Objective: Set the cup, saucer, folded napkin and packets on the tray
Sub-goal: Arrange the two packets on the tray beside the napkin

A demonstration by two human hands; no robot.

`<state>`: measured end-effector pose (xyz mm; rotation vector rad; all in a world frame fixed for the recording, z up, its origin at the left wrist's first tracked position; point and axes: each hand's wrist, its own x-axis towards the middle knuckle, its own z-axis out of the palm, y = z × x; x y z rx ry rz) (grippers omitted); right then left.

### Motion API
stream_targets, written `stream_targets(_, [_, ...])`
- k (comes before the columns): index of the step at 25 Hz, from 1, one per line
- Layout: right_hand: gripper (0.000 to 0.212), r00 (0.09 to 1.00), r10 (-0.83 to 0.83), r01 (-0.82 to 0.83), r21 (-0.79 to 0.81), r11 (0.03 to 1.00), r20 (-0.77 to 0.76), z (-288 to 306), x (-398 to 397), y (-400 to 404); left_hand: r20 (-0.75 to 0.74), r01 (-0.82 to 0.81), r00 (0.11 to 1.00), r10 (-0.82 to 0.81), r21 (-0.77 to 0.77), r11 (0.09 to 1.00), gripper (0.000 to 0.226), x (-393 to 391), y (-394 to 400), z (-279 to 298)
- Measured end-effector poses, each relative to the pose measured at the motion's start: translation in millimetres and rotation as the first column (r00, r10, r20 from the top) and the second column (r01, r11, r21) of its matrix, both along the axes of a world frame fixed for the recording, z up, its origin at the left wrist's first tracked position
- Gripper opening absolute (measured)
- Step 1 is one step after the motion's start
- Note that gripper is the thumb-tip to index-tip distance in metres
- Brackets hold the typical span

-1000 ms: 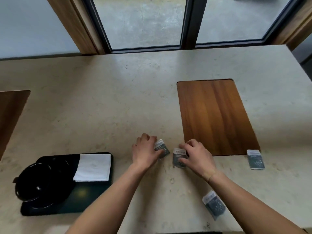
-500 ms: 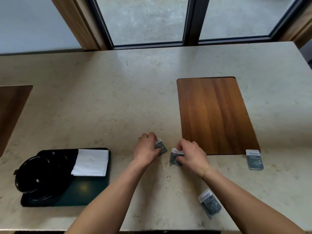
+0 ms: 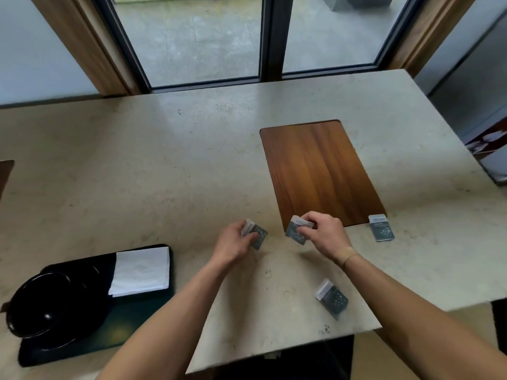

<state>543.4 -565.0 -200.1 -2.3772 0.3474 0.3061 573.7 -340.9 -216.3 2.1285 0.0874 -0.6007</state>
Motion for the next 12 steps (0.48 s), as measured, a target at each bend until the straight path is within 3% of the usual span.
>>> stream_targets(6, [0.01, 0.998, -0.061, 0.061, -0.002, 0.998, -0.027, 18, -14, -66, -0.07, 0.217, 0.973, -0.221, -0.058, 0.975, 0.005, -44, -51, 3])
stream_targets(10, [0.013, 0.997, -0.021, 0.021, 0.001, 1.0, -0.073, 19, -18, -119, -0.157, 0.219, 0.959, -0.235, -0.113, 0.969, 0.015, -76, -90, 2])
stream_targets(12, [0.021, 0.995, 0.009, -0.009, 0.008, 1.0, -0.103, 16, -21, -151, -0.157, 0.192, 0.968, -0.197, -0.045, 0.98, 0.023, -93, -107, -1])
